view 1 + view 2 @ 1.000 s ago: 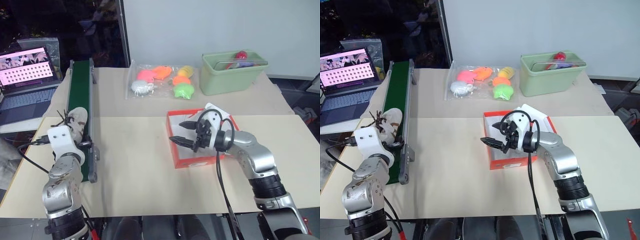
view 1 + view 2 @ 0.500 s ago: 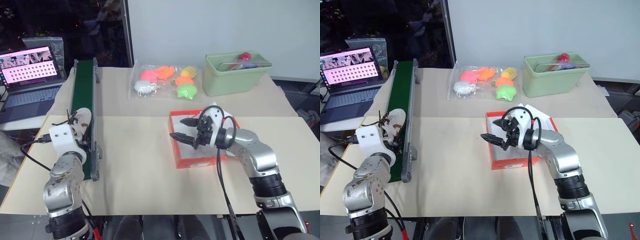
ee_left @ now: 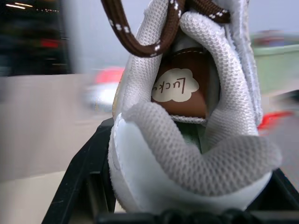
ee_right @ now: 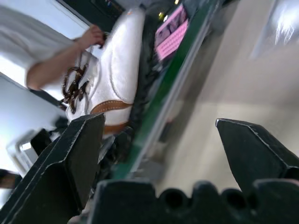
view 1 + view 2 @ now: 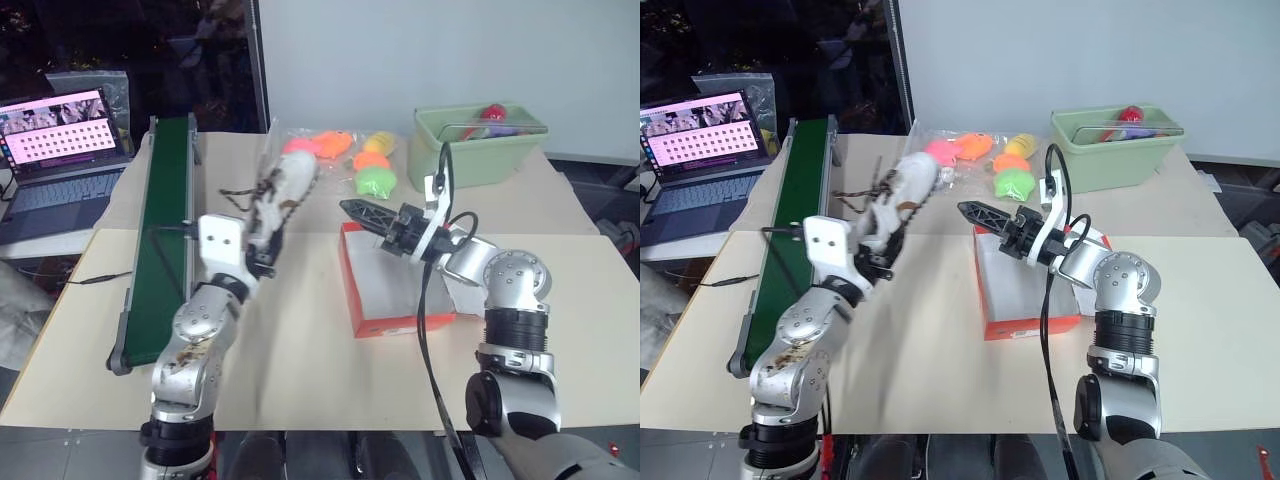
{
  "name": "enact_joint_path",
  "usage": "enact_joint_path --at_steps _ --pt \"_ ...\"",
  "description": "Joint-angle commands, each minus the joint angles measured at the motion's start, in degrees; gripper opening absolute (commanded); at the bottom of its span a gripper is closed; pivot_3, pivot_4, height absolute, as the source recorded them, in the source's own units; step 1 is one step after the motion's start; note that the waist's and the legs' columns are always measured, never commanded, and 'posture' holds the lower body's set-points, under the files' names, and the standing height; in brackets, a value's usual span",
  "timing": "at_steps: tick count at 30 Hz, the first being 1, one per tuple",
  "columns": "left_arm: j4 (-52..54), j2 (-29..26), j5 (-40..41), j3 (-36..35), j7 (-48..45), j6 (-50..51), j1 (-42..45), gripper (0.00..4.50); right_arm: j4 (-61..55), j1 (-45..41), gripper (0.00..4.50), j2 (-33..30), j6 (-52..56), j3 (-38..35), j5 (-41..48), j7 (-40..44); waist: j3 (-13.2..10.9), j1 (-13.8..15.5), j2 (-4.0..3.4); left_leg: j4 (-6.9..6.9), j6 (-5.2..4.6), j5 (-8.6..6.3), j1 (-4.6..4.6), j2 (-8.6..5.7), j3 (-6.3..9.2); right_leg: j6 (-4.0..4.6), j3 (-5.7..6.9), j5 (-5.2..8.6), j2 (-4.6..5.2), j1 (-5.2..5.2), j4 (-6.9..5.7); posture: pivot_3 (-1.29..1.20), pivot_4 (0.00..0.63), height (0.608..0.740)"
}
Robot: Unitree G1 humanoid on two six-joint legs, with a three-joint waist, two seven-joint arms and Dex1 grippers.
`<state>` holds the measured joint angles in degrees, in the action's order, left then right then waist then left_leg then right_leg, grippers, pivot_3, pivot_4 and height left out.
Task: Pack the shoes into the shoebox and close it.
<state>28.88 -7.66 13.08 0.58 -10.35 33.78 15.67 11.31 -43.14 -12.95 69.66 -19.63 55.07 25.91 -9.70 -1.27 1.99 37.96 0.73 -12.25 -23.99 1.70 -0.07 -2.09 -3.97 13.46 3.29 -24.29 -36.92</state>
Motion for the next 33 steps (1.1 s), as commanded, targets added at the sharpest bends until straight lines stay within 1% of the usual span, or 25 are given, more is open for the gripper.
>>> enact_joint_path --at_steps 1,5,13,18,33 --pt "0.6 -0.3 1.9 0.1 -1.8 -0.4 2.2 2.43 -1.1 -1.5 4.5 1.2 3.2 -2.3 3.5 -3.2 0.0 -0.3 -0.01 0.0 0.0 0.0 0.0 0.0 0.0 0.0 -0.01 0.0 0.0 0.0 0.0 0.0 0.15 0.729" --pt "-1.3 -0.4 3.8 2.0 -4.9 0.3 4.6 2.43 -1.9 -2.0 4.5 4.4 3.7 -3.4 5.6 -6.5 0.0 -1.0 -0.01 0.0 0.0 0.0 0.01 0.0 0.01 -0.01 0.0 0.01 -0.02 0.02 -0.01 0.0 0.15 0.729" --pt "-2.4 -1.0 5.4 3.9 -7.6 2.0 5.2 2.43 -3.1 -2.3 4.5 6.4 2.6 -4.6 7.5 -10.1 0.0 -1.2 -0.02 0.0 -0.01 0.0 -0.02 0.0 0.03 -0.02 0.01 0.01 -0.02 0.0 0.02 0.0 0.15 0.729" --pt "-4.0 -0.4 6.2 4.2 -8.0 2.5 6.4 2.43 -3.9 -2.9 4.5 8.3 0.0 -4.8 7.2 -11.7 0.0 -1.2 -0.02 0.0 -0.01 0.0 -0.02 0.0 0.03 -0.03 0.01 0.01 -0.03 0.0 0.02 0.0 0.15 0.729" --pt "-4.8 -1.4 7.7 4.9 -10.3 2.7 7.7 2.43 -2.8 -5.0 4.5 13.8 -9.3 -4.1 4.7 -15.1 0.0 -1.3 -0.02 0.0 -0.01 0.0 -0.06 0.01 0.03 -0.03 0.02 0.01 -0.04 -0.04 0.03 0.0 0.15 0.729"
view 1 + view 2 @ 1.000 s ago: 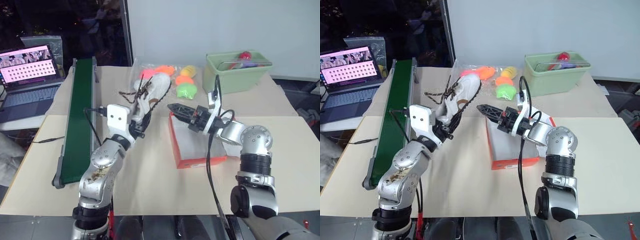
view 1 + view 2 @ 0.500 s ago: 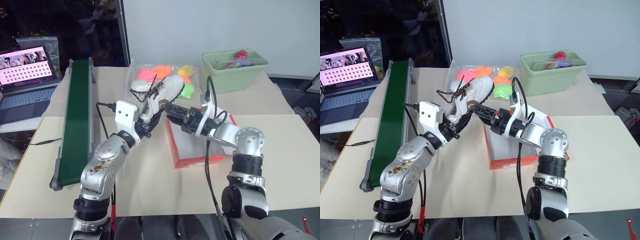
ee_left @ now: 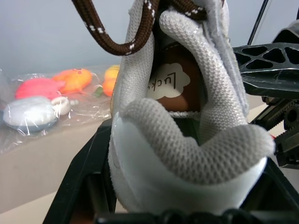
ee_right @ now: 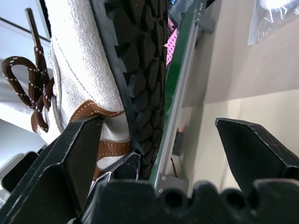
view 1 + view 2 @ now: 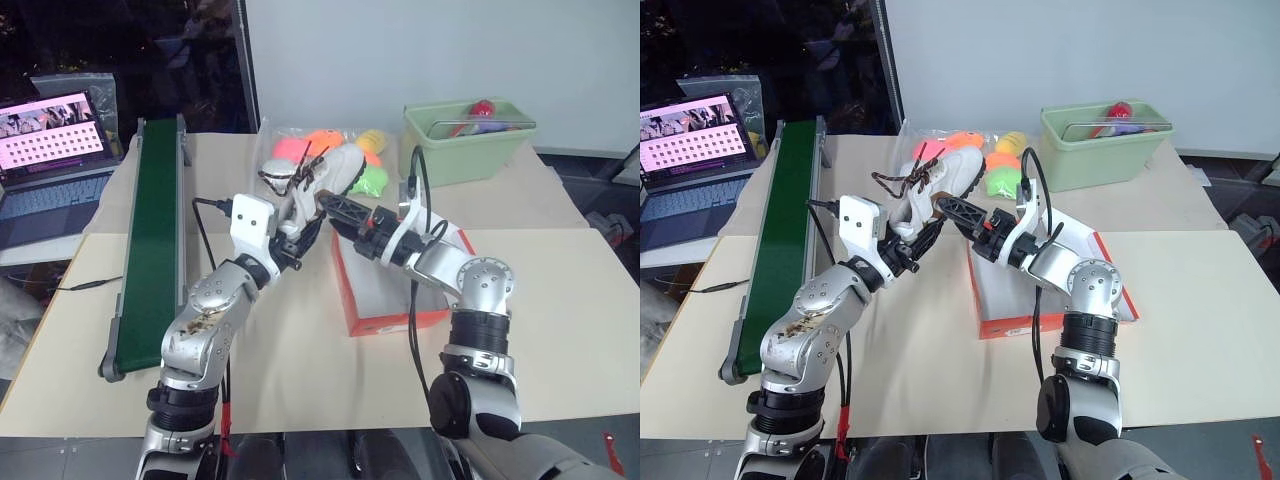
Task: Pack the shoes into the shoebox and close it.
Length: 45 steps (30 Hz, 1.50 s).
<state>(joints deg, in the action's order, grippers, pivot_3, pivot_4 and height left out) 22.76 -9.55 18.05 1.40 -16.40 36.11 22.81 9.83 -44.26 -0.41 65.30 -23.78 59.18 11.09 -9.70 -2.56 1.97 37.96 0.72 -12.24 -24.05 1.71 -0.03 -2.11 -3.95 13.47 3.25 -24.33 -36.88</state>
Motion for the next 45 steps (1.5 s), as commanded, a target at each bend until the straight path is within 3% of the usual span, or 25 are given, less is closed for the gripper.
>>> enact_joint_path --at_steps 1,9,13,15,25,30,34,39,42,45 --pt "1.3 0.4 2.7 4.0 -4.3 0.4 0.6 2.43 -1.4 -4.0 4.5 1.5 -5.4 0.0 0.6 -0.3 0.0 0.0 0.0 0.0 0.0 0.0 0.0 0.0 0.0 0.0 0.0 0.0 0.0 0.0 0.0 0.0 0.15 0.729" --pt "1.4 -0.1 3.1 3.9 -4.7 0.7 0.5 2.41 -2.8 -3.7 1.74 3.4 -6.4 0.3 1.8 -1.3 0.0 0.0 0.0 0.0 0.0 0.0 -0.01 0.0 0.01 0.0 0.01 0.0 0.0 -0.01 0.0 0.0 0.15 0.729" --pt "1.3 -0.2 3.4 3.9 -4.8 0.7 0.6 2.41 -3.2 -3.6 0.63 4.5 -6.8 0.5 2.2 -1.7 0.0 0.0 -0.01 0.0 0.0 0.0 -0.02 0.0 0.01 0.0 0.01 0.0 0.0 -0.02 0.0 0.0 0.15 0.729" --pt "1.3 -0.2 3.5 3.9 -4.9 0.7 0.7 2.41 -3.4 -3.8 0.35 5.0 -7.0 0.4 2.5 -2.0 0.0 0.0 -0.01 0.0 0.0 0.0 -0.02 0.01 0.01 0.0 0.01 0.0 0.0 -0.02 0.0 0.0 0.15 0.729" --pt "0.6 -1.3 2.5 5.3 -5.5 0.9 0.7 2.41 -5.2 -4.1 0.25 8.0 -9.0 -0.6 4.4 -5.2 0.0 0.0 -0.01 0.0 0.0 0.0 -0.04 0.01 0.01 0.0 0.01 0.0 0.0 -0.03 0.01 0.0 0.15 0.729" --pt "0.8 -1.4 2.2 5.6 -6.2 -0.1 0.6 4.28 -6.0 -4.1 0.25 8.8 -12.4 -1.0 5.1 -8.3 0.0 0.1 -0.01 0.0 0.0 0.0 -0.07 0.0 0.01 0.0 0.03 0.0 0.0 -0.04 0.03 0.0 0.15 0.729" --pt "0.6 -1.1 2.1 5.0 -6.1 -0.2 0.7 4.43 -5.4 -3.9 0.25 8.4 -17.4 -2.0 4.5 -11.0 0.0 0.1 -0.01 0.0 0.0 0.0 -0.07 0.0 0.02 0.0 0.04 0.0 0.01 -0.05 0.05 0.0 0.15 0.729" --pt "0.9 -1.5 2.2 4.8 -6.4 0.1 -0.3 4.43 -4.3 -3.9 0.25 2.9 -22.1 -1.2 0.1 -10.8 0.0 0.0 -0.02 0.0 0.0 0.0 -0.11 0.0 0.01 -0.01 0.04 0.0 0.01 -0.05 0.09 0.0 0.15 0.729" --pt "1.7 -5.4 0.2 6.2 -9.4 -2.5 -2.4 4.43 -4.6 -4.3 0.25 -6.0 -19.3 1.2 -4.2 -8.1 0.0 0.0 -0.02 -0.01 0.0 0.0 -0.12 0.0 0.01 -0.01 0.03 0.0 0.01 -0.1 0.07 0.0 0.15 0.729" --pt "1.8 -12.8 -2.2 8.2 -16.4 -8.1 -5.2 4.43 -3.5 -5.6 0.25 -18.4 -10.3 3.1 -4.9 -4.9 -0.1 0.1 -0.11 -0.05 0.0 0.0 -0.1 0.02 0.0 0.01 0.03 0.01 -0.02 -0.11 0.07 0.0 0.15 0.729"
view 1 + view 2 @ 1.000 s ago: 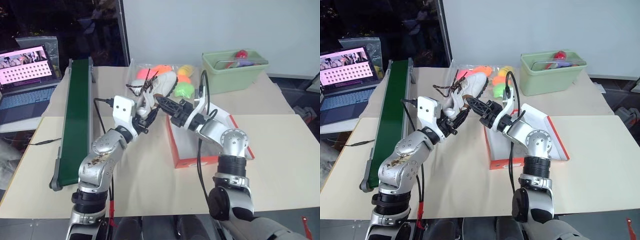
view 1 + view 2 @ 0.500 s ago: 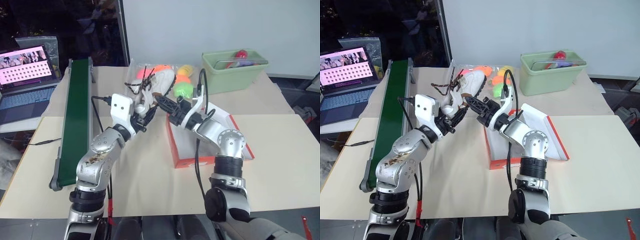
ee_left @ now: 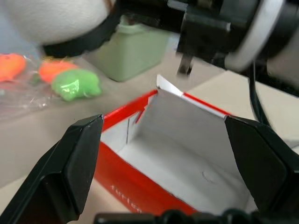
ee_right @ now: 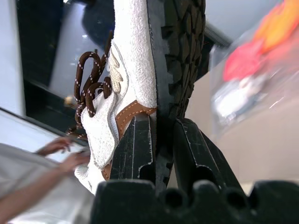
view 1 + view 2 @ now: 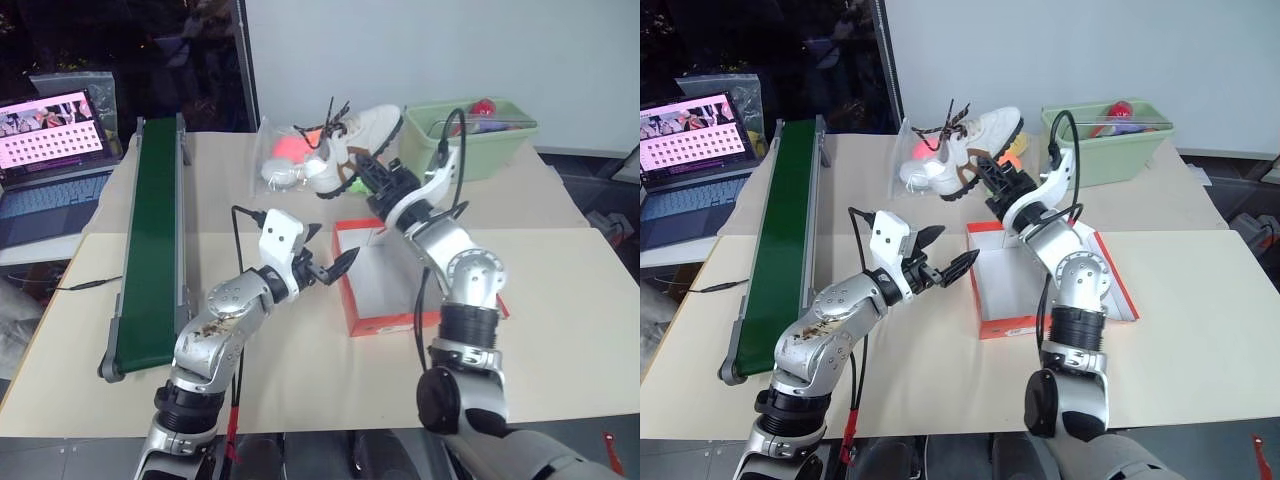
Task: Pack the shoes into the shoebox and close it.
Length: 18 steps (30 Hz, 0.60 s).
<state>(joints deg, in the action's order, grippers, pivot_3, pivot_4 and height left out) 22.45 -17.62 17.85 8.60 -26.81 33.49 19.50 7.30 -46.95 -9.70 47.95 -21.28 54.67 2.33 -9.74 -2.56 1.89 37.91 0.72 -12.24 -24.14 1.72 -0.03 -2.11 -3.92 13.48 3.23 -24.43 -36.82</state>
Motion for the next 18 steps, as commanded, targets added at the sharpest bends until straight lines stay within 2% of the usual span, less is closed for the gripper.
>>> enact_joint_path --at_steps 1,6,10,15,18 --pt "1.9 -5.8 -1.4 0.7 -7.3 -6.0 -2.3 4.43 -0.2 -3.4 0.25 -13.0 10.0 1.7 -0.7 5.5 -0.1 0.2 -0.08 -0.02 0.0 0.0 -0.01 0.0 0.0 0.0 0.0 0.0 0.01 -0.01 0.03 0.0 0.15 0.729" --pt "-0.2 -8.5 -1.6 1.1 -11.3 -9.6 -2.2 4.43 6.4 -8.9 0.25 -27.5 24.3 8.8 -2.6 15.2 -0.1 0.0 -0.16 -0.03 -0.01 0.0 -0.02 -0.02 -0.08 0.01 -0.05 0.0 0.04 0.0 0.12 0.0 0.15 0.729" --pt "-1.2 -7.5 -1.8 1.9 -12.1 -11.0 -1.5 4.43 10.0 -10.7 0.25 -33.3 30.8 18.3 -6.2 24.1 -0.1 -0.1 -0.15 -0.06 -0.01 0.0 0.05 0.05 -0.08 0.03 -0.07 0.01 -0.05 0.04 0.12 0.0 0.15 0.729" --pt "-1.8 -5.8 -1.8 3.2 -13.0 -11.9 -1.1 4.43 12.2 -9.4 0.25 -37.0 29.8 32.7 -13.8 35.3 -0.1 0.1 -0.15 -0.04 -0.02 0.0 0.0 0.01 -0.08 0.01 -0.07 0.01 -0.02 0.04 0.15 0.0 0.15 0.729" --pt "-0.8 -5.9 -1.7 3.9 -13.9 -11.8 -1.7 4.43 16.0 -9.6 0.25 -37.5 24.2 40.5 -20.7 41.4 -0.1 0.2 -0.15 -0.02 -0.02 0.0 -0.03 -0.01 -0.07 0.0 -0.06 0.0 -0.01 0.01 0.14 0.0 0.15 0.729"
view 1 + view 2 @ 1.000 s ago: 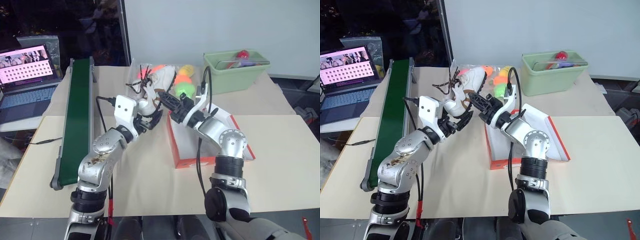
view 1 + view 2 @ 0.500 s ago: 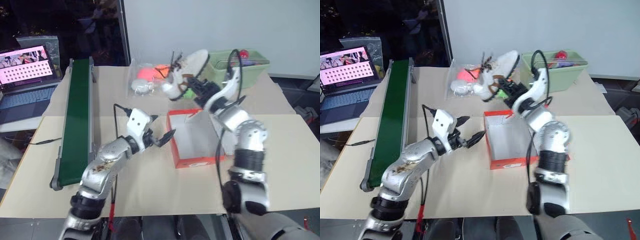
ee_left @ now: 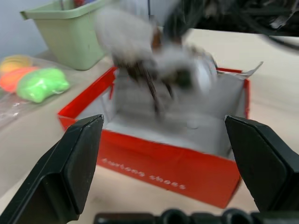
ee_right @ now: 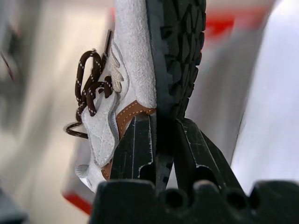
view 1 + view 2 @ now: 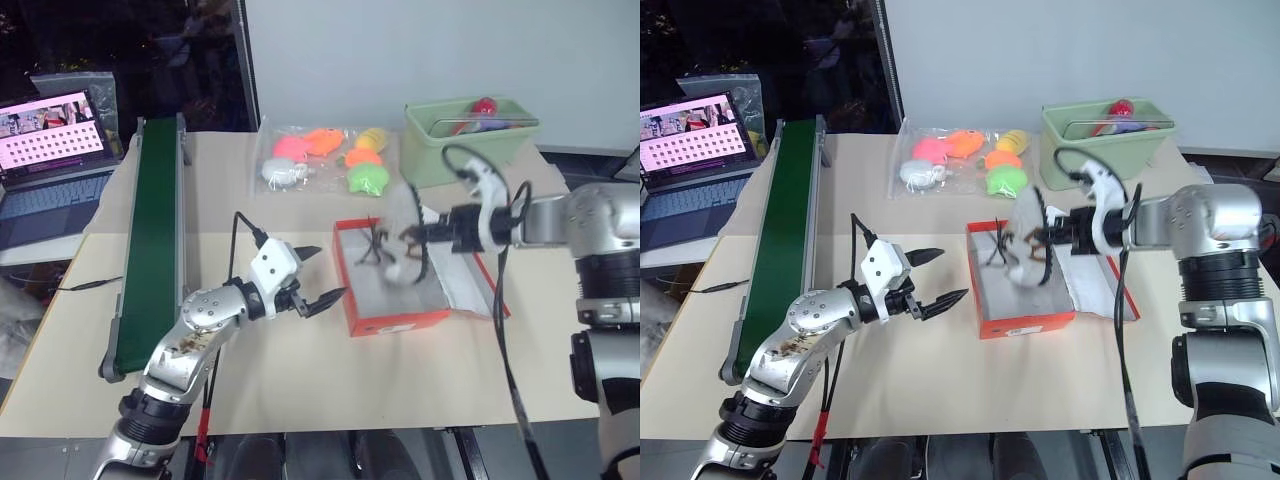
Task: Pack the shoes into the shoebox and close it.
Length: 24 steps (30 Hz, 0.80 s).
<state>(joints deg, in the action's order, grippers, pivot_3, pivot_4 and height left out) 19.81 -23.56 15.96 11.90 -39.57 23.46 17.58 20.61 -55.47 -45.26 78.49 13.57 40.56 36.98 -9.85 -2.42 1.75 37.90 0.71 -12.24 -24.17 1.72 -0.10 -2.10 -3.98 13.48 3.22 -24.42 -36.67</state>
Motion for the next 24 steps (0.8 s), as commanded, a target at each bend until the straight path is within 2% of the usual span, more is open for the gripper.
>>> enact_joint_path --at_steps 1,7,13,15,17,20,22,24 --pt "2.3 -0.3 0.3 0.8 -1.8 -1.7 0.0 4.43 4.9 -1.2 0.25 -1.9 -9.5 8.6 -9.8 8.9 0.0 0.0 0.0 0.0 0.0 0.0 0.0 0.0 0.0 0.0 0.0 0.0 0.01 0.0 -0.01 0.0 0.15 0.729" --pt "3.3 -1.3 -0.1 0.8 -2.8 -1.6 -0.8 4.43 12.7 -3.5 0.25 0.5 -18.2 13.7 -19.2 16.9 0.0 0.0 0.0 0.01 0.0 0.0 0.03 0.0 0.0 0.0 0.01 0.0 0.0 0.01 -0.01 0.0 0.15 0.729" --pt "4.3 -1.5 0.0 0.3 -2.3 -0.9 -1.3 4.43 16.9 -4.7 0.25 4.0 -21.5 12.0 -24.4 18.1 0.0 -0.1 0.0 0.02 0.0 0.0 0.1 0.01 0.01 0.0 0.01 -0.01 0.0 0.07 -0.07 0.0 0.15 0.729" --pt "4.6 -1.6 -0.1 0.3 -2.2 -0.9 -1.5 4.5 17.6 -5.2 1.2 5.1 -22.0 10.4 -25.3 16.9 0.0 -0.1 0.0 0.03 0.0 0.0 0.13 0.01 0.01 0.0 0.01 -0.01 0.0 0.1 -0.06 0.0 0.15 0.729" --pt "4.7 -1.6 -0.2 0.2 -2.2 -1.0 -1.6 4.5 17.8 -5.6 1.72 5.9 -21.8 9.3 -26.3 16.6 0.0 -0.1 0.0 0.03 0.0 0.0 0.15 0.0 0.0 0.0 0.0 -0.01 0.0 0.1 -0.09 0.0 0.15 0.729" --pt "4.6 -1.7 -0.2 0.1 -2.3 -1.1 -1.5 4.5 16.8 -5.9 2.88 6.5 -21.6 9.1 -28.1 16.9 0.0 0.0 0.0 0.03 0.0 0.0 0.15 0.0 0.02 0.0 0.01 -0.01 0.0 0.1 -0.1 0.0 0.15 0.729" --pt "4.3 -1.8 -0.2 0.0 -2.4 -1.2 -1.2 4.5 15.0 -6.6 3.45 6.6 -21.3 8.7 -28.9 17.0 0.0 0.1 0.0 0.03 0.01 0.0 0.14 0.0 0.01 0.0 0.01 -0.01 0.01 0.1 -0.09 0.0 0.15 0.729" --pt "4.0 -1.9 -0.2 -0.1 -2.5 -1.3 -1.0 4.5 13.1 -7.2 3.45 6.6 -20.7 8.3 -29.4 17.3 0.0 0.1 -0.01 0.03 0.01 0.0 0.12 -0.01 0.01 0.0 0.01 -0.01 0.02 0.08 -0.09 0.0 0.15 0.729"
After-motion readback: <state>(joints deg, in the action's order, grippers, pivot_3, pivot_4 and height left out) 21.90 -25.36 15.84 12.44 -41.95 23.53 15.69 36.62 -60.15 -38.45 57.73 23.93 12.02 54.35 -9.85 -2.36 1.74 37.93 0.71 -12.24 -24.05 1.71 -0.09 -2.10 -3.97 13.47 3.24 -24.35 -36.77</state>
